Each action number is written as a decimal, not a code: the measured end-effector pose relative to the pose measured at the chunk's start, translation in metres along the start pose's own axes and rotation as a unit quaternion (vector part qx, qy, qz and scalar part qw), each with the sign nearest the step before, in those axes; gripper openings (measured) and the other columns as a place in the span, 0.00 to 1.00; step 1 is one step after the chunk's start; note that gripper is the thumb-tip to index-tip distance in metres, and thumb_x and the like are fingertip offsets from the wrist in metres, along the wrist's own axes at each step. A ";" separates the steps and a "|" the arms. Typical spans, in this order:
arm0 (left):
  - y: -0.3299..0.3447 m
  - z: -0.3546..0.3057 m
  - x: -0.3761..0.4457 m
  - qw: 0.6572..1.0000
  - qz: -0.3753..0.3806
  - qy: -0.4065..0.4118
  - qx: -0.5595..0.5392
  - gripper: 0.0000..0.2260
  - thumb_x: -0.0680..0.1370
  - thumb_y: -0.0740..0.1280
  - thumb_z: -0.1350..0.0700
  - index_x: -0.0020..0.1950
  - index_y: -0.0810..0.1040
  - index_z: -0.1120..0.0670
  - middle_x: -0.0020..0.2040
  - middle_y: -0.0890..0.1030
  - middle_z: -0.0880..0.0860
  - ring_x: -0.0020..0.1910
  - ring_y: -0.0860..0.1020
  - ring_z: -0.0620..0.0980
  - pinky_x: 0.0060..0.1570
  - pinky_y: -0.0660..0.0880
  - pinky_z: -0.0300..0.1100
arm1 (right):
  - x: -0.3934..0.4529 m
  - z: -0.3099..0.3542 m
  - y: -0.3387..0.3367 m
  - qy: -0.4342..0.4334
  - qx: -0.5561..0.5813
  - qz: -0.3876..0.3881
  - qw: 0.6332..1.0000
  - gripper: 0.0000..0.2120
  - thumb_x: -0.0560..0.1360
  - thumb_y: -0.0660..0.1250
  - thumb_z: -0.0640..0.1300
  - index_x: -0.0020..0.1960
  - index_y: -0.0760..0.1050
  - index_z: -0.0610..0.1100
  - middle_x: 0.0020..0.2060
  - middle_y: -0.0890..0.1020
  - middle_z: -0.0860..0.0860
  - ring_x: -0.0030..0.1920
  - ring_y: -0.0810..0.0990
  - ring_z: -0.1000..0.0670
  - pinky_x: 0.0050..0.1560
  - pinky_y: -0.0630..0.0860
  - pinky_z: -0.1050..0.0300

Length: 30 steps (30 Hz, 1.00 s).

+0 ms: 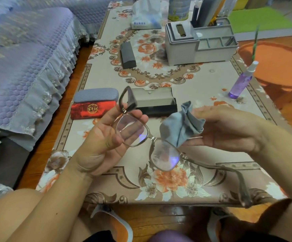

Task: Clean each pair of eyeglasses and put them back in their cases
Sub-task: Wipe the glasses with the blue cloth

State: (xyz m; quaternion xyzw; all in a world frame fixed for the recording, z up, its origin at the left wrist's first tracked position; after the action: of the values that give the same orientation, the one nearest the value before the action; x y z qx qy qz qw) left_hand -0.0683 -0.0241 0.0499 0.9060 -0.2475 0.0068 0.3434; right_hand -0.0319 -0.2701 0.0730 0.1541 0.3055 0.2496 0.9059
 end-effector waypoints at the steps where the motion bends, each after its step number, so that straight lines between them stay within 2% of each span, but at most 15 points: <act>1: 0.000 0.001 0.000 1.000 -0.001 -0.002 0.003 0.27 0.75 0.74 0.63 0.73 0.73 0.55 0.68 0.78 0.58 0.72 0.73 0.60 0.73 0.68 0.53 | -0.001 -0.001 0.005 0.002 -0.008 0.019 1.000 0.10 0.75 0.65 0.43 0.50 0.83 0.41 0.49 0.84 0.41 0.52 0.84 0.42 0.59 0.81 0.43; 4: 0.001 0.003 0.000 1.000 -0.006 -0.002 0.009 0.27 0.74 0.75 0.63 0.72 0.74 0.55 0.68 0.79 0.58 0.72 0.74 0.60 0.72 0.69 0.53 | -0.004 -0.015 0.028 0.016 -0.062 0.109 0.992 0.08 0.79 0.65 0.43 0.47 0.83 0.46 0.48 0.81 0.42 0.50 0.80 0.42 0.56 0.78 0.46; 6: -0.002 0.003 0.000 1.000 -0.020 0.003 0.021 0.27 0.75 0.74 0.63 0.73 0.73 0.56 0.68 0.78 0.58 0.72 0.74 0.61 0.73 0.68 0.55 | -0.004 -0.031 0.041 0.031 -0.103 0.153 0.982 0.07 0.79 0.66 0.42 0.54 0.82 0.44 0.53 0.82 0.40 0.55 0.80 0.42 0.59 0.77 0.45; 8: -0.005 0.003 0.000 0.999 -0.038 0.008 0.037 0.27 0.75 0.74 0.63 0.73 0.73 0.56 0.68 0.79 0.59 0.71 0.75 0.61 0.72 0.69 0.55 | -0.004 -0.039 0.042 0.028 -0.167 0.129 0.977 0.07 0.79 0.68 0.37 0.57 0.80 0.41 0.52 0.84 0.43 0.53 0.84 0.45 0.53 0.82 0.52; 10: -0.003 0.004 0.000 0.998 -0.048 0.010 0.041 0.28 0.73 0.76 0.61 0.72 0.74 0.56 0.67 0.79 0.59 0.70 0.76 0.62 0.69 0.72 0.52 | -0.004 -0.038 0.041 0.017 -0.238 0.098 0.966 0.06 0.77 0.69 0.33 0.53 0.80 0.38 0.46 0.85 0.43 0.46 0.85 0.46 0.45 0.82 0.55; 13: 0.000 0.004 0.001 0.998 -0.056 0.007 0.029 0.28 0.71 0.78 0.60 0.71 0.75 0.56 0.65 0.80 0.60 0.69 0.76 0.62 0.67 0.74 0.49 | -0.003 -0.035 0.038 0.036 -0.295 0.096 0.950 0.07 0.77 0.70 0.35 0.54 0.80 0.35 0.48 0.85 0.37 0.47 0.84 0.41 0.48 0.82 0.49; 16: -0.001 -0.002 0.002 0.998 -0.053 0.011 0.036 0.27 0.73 0.76 0.61 0.71 0.74 0.57 0.65 0.80 0.59 0.69 0.76 0.62 0.68 0.73 0.51 | -0.006 -0.033 0.036 0.076 -0.271 0.121 0.952 0.12 0.80 0.67 0.39 0.58 0.78 0.31 0.53 0.85 0.35 0.55 0.84 0.36 0.51 0.82 0.50; 18: -0.002 -0.004 0.002 0.998 -0.043 0.010 0.040 0.27 0.74 0.75 0.62 0.72 0.73 0.58 0.66 0.80 0.58 0.70 0.76 0.61 0.69 0.72 0.53 | -0.009 -0.032 0.037 0.101 -0.224 0.155 0.957 0.12 0.82 0.64 0.37 0.61 0.76 0.29 0.56 0.83 0.33 0.57 0.83 0.35 0.54 0.83 0.50; 20: -0.002 -0.003 0.001 0.999 -0.040 0.008 0.035 0.27 0.74 0.75 0.62 0.72 0.73 0.58 0.66 0.80 0.58 0.70 0.75 0.61 0.70 0.71 0.53 | -0.009 -0.034 0.040 0.101 -0.190 0.163 0.963 0.11 0.81 0.62 0.32 0.60 0.76 0.29 0.54 0.83 0.34 0.52 0.85 0.40 0.50 0.84 0.52; 22: -0.001 -0.002 0.001 0.998 -0.046 0.006 0.032 0.27 0.73 0.77 0.60 0.71 0.75 0.56 0.65 0.80 0.57 0.70 0.76 0.61 0.70 0.72 0.52 | -0.006 -0.036 0.042 0.063 -0.188 0.139 0.970 0.08 0.78 0.64 0.30 0.56 0.77 0.32 0.48 0.84 0.36 0.44 0.86 0.44 0.42 0.83 0.56; 24: -0.001 -0.001 0.001 0.998 -0.045 -0.001 0.034 0.27 0.72 0.78 0.58 0.70 0.76 0.54 0.64 0.81 0.56 0.69 0.76 0.59 0.70 0.72 0.52 | -0.003 -0.039 0.046 0.028 -0.208 0.121 0.970 0.06 0.77 0.67 0.30 0.53 0.78 0.34 0.44 0.84 0.39 0.40 0.85 0.46 0.38 0.81 0.58; 27: 0.000 0.002 0.001 0.998 -0.053 -0.019 0.037 0.26 0.72 0.78 0.56 0.69 0.76 0.55 0.63 0.81 0.55 0.68 0.78 0.58 0.67 0.74 0.50 | -0.001 -0.040 0.054 -0.008 -0.220 0.112 0.969 0.04 0.78 0.69 0.35 0.48 0.83 0.40 0.42 0.85 0.43 0.41 0.84 0.50 0.40 0.79 0.61; 30: 0.003 0.006 0.002 0.998 -0.056 -0.025 0.029 0.26 0.73 0.77 0.55 0.70 0.77 0.54 0.64 0.81 0.55 0.68 0.78 0.58 0.67 0.74 0.49 | 0.002 -0.039 0.056 -0.029 -0.168 0.111 0.979 0.07 0.77 0.67 0.31 0.49 0.83 0.38 0.42 0.86 0.45 0.41 0.84 0.50 0.43 0.79 0.60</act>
State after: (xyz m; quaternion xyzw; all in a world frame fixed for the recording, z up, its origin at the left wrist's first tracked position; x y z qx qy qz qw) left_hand -0.0691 -0.0309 0.0477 0.9279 -0.2042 -0.0280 0.3106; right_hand -0.0751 -0.2175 0.0664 0.0397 0.2139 0.3921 0.8938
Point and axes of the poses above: each hand's wrist, its own x-axis towards the middle knuckle, its own y-axis out of the palm, z = x × y, the point moved 4 cm from there along x, towards the middle knuckle
